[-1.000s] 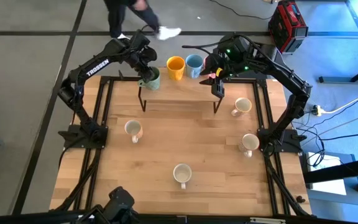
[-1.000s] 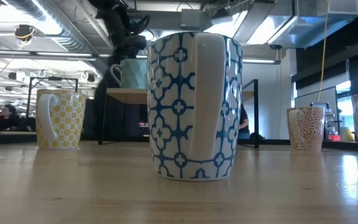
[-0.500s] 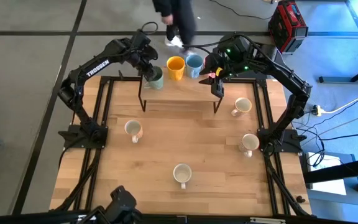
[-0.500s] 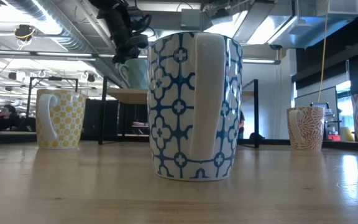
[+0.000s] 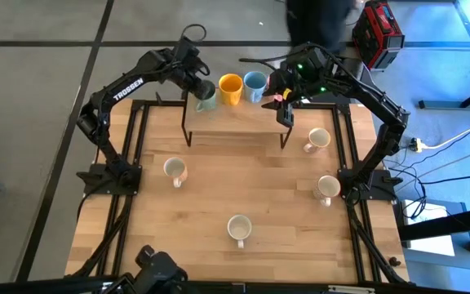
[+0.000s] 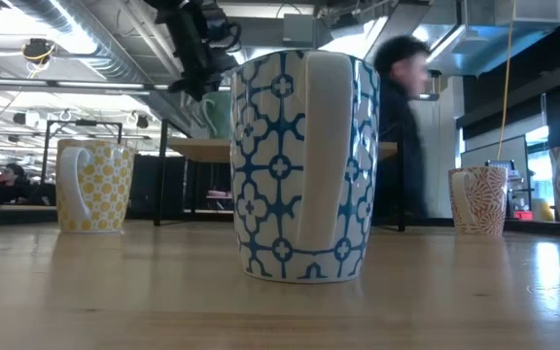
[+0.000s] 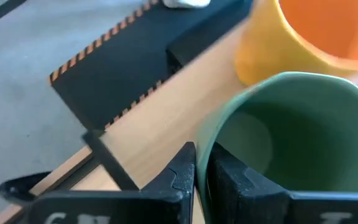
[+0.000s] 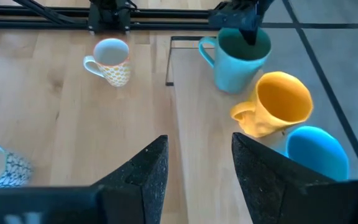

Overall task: Place coffee mugs
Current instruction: Put the green mug on the shelf

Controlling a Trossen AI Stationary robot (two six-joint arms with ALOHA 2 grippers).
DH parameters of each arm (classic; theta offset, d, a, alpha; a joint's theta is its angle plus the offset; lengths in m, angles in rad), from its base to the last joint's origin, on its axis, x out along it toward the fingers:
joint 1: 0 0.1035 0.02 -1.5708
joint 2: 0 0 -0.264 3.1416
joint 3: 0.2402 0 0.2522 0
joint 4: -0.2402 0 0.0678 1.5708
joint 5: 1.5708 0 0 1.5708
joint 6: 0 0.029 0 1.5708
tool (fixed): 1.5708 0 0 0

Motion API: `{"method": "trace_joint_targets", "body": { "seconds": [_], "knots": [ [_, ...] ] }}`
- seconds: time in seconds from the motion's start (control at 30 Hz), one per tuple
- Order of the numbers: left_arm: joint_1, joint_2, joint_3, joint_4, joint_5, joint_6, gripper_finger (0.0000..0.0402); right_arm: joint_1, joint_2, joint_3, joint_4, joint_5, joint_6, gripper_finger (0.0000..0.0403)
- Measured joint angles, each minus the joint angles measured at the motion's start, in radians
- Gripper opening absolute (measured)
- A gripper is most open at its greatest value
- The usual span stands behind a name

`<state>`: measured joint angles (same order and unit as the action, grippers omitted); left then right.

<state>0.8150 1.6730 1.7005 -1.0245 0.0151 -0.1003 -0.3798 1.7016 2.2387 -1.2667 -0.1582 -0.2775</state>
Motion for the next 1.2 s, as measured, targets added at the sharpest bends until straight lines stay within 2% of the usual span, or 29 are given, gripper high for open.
{"method": "trace_joint_targets", "body": {
  "seconds": [0.17, 0.53, 0.63, 1.2],
  "knots": [
    [0.003, 0.0, 0.021, -0.011, -0.074, -0.099, 0.0022, 0.0, 0.0, 0.0, -0.008, 0.035, -0.001, 0.0168],
    [0.037, 0.017, 0.023, -0.015, -0.095, -0.238, 0.0024, 0.0, 0.0, 0.0, -0.028, 0.07, 0.041, 0.0168],
    [0.037, 0.027, 0.023, -0.016, -0.075, -0.251, 0.0024, 0.0, 0.003, 0.0, -0.026, 0.078, 0.051, 0.0168],
    [0.032, 0.028, 0.023, -0.039, -0.111, -0.286, 0.0025, 0.0, 0.005, 0.0, -0.029, 0.078, 0.037, 0.0168]
  ]
}}
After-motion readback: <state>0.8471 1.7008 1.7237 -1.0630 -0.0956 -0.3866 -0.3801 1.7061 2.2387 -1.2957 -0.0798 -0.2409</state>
